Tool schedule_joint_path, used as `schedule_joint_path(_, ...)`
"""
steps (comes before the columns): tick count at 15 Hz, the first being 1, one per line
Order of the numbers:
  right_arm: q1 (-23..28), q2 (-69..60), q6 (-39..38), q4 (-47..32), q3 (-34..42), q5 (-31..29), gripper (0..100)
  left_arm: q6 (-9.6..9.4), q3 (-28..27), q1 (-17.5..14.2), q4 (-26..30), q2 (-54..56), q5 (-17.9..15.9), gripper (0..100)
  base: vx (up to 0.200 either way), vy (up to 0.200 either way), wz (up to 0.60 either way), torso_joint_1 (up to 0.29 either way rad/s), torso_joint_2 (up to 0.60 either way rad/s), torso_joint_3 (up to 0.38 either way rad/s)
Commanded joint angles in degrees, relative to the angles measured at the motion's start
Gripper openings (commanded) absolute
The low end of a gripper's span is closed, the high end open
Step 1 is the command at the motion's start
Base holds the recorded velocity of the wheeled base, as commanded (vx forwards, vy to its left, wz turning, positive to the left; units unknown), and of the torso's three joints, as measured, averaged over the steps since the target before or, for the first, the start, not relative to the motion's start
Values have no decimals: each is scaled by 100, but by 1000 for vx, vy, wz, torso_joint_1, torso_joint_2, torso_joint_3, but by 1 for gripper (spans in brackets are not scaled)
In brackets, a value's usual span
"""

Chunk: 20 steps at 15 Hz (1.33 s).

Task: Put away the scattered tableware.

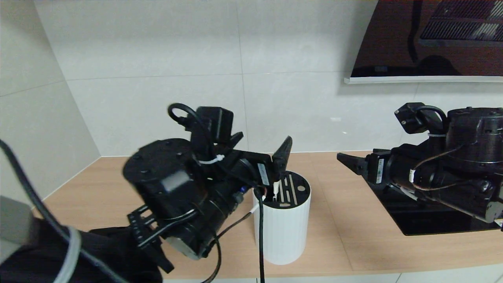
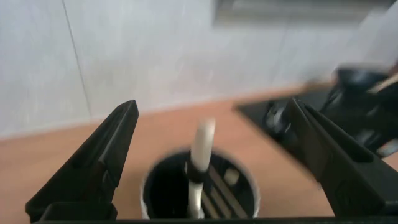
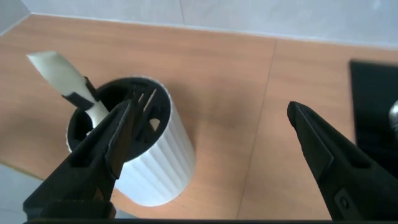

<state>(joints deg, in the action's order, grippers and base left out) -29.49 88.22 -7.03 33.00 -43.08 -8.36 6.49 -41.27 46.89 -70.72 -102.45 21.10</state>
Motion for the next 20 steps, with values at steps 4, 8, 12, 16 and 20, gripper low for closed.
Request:
schedule_joint_path(4,163,-1958,255,-39,582,-60,100,46,883,-1234,2132,3908,-1117,100,0,0,0,0,0,0)
schedule_joint_path(8,971,-3646,264,-101,1610,28,100,37,1332,-1647,4716,6615,-1346,100,0,0,0,0,0,0)
schedule_joint_path(12,1288,-5948,290,-1718,2014,19,100,37,1296,-2860,7001,8786,-1785,100,0,0,0,0,0,0)
schedule_joint_path(16,1806,-7891,958,-3581,2041,10,100,11,1209,-3379,7678,9691,-1653,100,0,0,0,0,0,0)
schedule_joint_path(20,2817,-8506,1152,-3625,2480,-34,100,-25,1112,-4407,7678,9770,-1451,100,0,0,0,0,0,0)
